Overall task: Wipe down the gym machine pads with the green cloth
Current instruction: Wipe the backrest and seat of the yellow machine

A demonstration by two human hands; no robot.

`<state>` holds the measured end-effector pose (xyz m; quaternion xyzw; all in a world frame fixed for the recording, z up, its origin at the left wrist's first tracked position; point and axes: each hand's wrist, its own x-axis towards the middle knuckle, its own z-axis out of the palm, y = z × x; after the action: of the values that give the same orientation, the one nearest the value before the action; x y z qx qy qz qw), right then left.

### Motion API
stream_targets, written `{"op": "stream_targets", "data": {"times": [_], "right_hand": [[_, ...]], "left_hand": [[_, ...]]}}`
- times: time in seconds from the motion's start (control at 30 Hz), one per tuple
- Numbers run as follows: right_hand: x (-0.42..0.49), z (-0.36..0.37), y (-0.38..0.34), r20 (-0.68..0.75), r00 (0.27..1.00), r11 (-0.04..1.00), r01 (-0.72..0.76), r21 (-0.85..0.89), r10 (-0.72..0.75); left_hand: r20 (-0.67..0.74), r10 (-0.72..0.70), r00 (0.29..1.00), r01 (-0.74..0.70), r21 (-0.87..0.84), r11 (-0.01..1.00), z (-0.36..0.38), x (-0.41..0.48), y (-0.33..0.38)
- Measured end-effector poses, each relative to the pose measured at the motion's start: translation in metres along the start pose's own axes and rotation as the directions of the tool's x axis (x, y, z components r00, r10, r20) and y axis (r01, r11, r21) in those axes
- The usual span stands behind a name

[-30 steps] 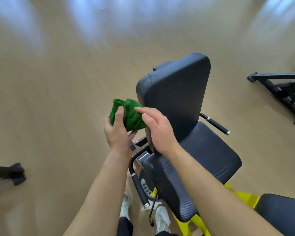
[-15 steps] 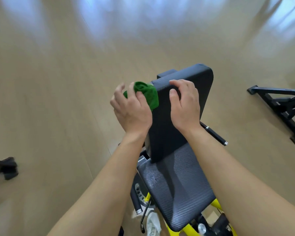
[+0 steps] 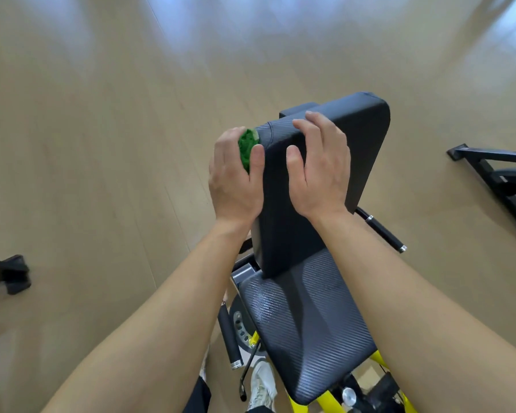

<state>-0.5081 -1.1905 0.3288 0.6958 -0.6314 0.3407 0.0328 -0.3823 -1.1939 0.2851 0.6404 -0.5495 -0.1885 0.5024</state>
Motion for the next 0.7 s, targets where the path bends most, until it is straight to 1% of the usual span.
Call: {"op": "stream_targets", "data": {"times": [0.07, 0.1, 0.17, 0.23, 0.27, 0.3, 0.33, 0.4, 0.47, 0.53, 0.57, 0.63, 0.67, 0.7], "right_hand": [[-0.016, 0.014, 0.005, -0.033, 0.999, 1.0, 0.008, -0.029, -0.009], [-0.027, 0.022, 0.007, -0.046, 0.999, 0.999, -0.015, -0.03, 0.013], [-0.05, 0.036, 0.013, -0.052, 0.997, 0.998, -0.06, -0.031, 0.059], [-0.07, 0.045, 0.022, -0.031, 0.997, 0.996, -0.074, -0.046, 0.073], [-0.077, 0.047, 0.026, -0.013, 0.997, 0.995, -0.077, -0.058, 0.076], [-0.082, 0.047, 0.031, 0.007, 0.997, 0.994, -0.081, -0.071, 0.081], [-0.085, 0.046, 0.035, 0.023, 0.996, 0.993, -0.084, -0.08, 0.087], [-0.087, 0.042, 0.041, 0.053, 0.994, 0.992, -0.093, -0.085, 0.098], [-0.084, 0.038, 0.044, 0.057, 0.992, 0.991, -0.104, -0.082, 0.109], [-0.076, 0.035, 0.044, 0.034, 0.993, 0.992, -0.112, -0.063, 0.114], [-0.072, 0.035, 0.043, 0.019, 0.993, 0.992, -0.114, -0.052, 0.116], [-0.066, 0.037, 0.041, -0.012, 0.992, 0.991, -0.124, -0.044, 0.123], [-0.065, 0.039, 0.04, -0.024, 0.991, 0.991, -0.131, -0.042, 0.13], [-0.066, 0.041, 0.039, -0.031, 0.99, 0.99, -0.137, -0.038, 0.136]], "left_hand": [[0.041, -0.195, 0.98, 0.197, -0.049, 0.979, 0.008, -0.021, -0.019], [0.088, -0.295, 0.951, 0.302, -0.073, 0.95, 0.014, -0.037, -0.028], [0.166, -0.466, 0.869, 0.488, -0.131, 0.863, 0.026, -0.068, -0.047], [0.202, -0.587, 0.784, 0.619, -0.196, 0.76, 0.032, -0.086, -0.06], [0.21, -0.626, 0.751, 0.66, -0.218, 0.719, 0.033, -0.089, -0.062], [0.203, -0.648, 0.734, 0.679, -0.232, 0.697, 0.034, -0.088, -0.059], [0.171, -0.655, 0.736, 0.676, -0.246, 0.695, 0.033, -0.082, -0.052], [0.028, -0.619, 0.785, 0.602, -0.27, 0.751, 0.026, -0.057, -0.031], [-0.134, -0.542, 0.83, 0.479, -0.328, 0.814, 0.014, -0.02, -0.007], [-0.242, -0.424, 0.873, 0.32, -0.374, 0.871, 0.0, 0.011, 0.015], [-0.263, -0.33, 0.907, 0.224, -0.361, 0.905, -0.003, 0.019, 0.026], [-0.23, -0.105, 0.967, 0.048, -0.238, 0.97, 0.001, 0.017, 0.036], [-0.207, -0.031, 0.978, -0.007, -0.178, 0.984, 0.006, 0.01, 0.032], [-0.202, -0.015, 0.979, -0.015, -0.148, 0.989, 0.012, -0.001, 0.024]]}}
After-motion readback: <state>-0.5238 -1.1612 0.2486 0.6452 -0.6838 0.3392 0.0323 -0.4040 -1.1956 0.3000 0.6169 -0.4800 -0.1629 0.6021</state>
